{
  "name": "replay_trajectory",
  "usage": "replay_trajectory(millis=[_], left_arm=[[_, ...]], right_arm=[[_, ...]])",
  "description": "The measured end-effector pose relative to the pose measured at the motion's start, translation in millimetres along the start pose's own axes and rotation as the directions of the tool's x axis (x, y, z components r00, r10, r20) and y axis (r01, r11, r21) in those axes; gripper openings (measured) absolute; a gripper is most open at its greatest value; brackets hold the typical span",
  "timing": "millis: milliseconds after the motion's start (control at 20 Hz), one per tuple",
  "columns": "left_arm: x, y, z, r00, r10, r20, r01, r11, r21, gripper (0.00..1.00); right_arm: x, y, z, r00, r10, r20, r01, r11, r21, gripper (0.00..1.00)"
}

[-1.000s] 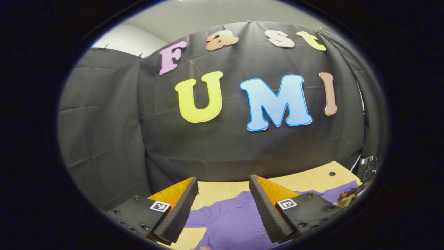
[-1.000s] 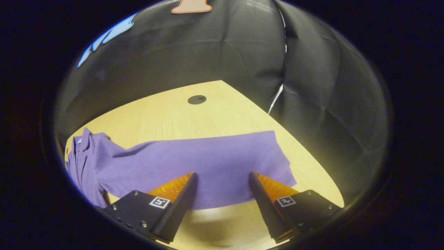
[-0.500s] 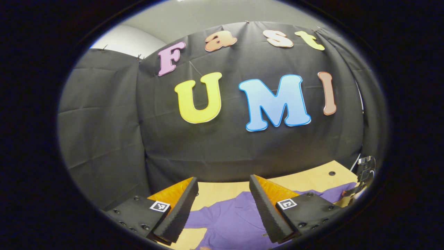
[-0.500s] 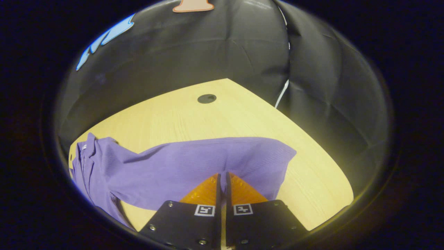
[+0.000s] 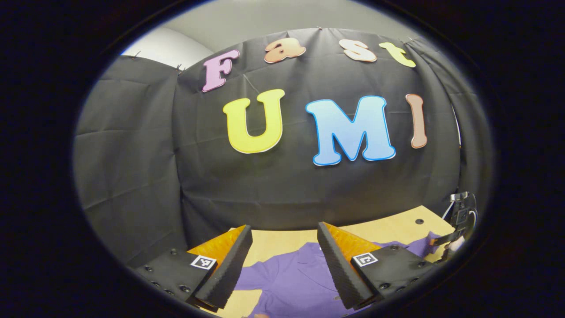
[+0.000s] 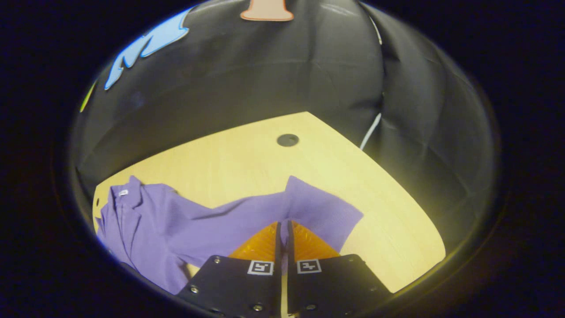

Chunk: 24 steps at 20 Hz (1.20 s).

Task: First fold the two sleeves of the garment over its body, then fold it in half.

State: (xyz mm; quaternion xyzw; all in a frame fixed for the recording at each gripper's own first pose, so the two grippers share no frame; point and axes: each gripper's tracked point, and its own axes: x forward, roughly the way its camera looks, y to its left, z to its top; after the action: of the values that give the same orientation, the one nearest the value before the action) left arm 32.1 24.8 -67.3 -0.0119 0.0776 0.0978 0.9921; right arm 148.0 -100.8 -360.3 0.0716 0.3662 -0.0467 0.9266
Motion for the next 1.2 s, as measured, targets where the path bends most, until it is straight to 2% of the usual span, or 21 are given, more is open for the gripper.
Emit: replay_trajectory(millis=[250,600,900,1200], left_arm=[[0,24,-7,1.0,-0.011,-0.002,0.011,1.0,-0.025,0.99],[-4,78,-20,1.0,-0.002,-0.002,0.002,1.0,-0.023,0.99],[-5,134,-34,1.0,0.03,-0.004,-0.03,0.999,-0.012,0.99],[-8,190,-51,0.996,0.084,-0.02,-0.084,0.996,-0.018,0.99]], right_arm=[[-34,109,21,0.987,0.148,0.069,-0.141,0.985,-0.097,0.05],[-81,262,24,0.933,0.341,0.116,-0.317,0.931,-0.182,0.05],[-100,363,-4,0.897,0.438,0.067,-0.409,0.877,-0.253,0.05],[-107,425,-56,0.872,0.488,-0.032,-0.468,0.815,-0.341,0.05]])
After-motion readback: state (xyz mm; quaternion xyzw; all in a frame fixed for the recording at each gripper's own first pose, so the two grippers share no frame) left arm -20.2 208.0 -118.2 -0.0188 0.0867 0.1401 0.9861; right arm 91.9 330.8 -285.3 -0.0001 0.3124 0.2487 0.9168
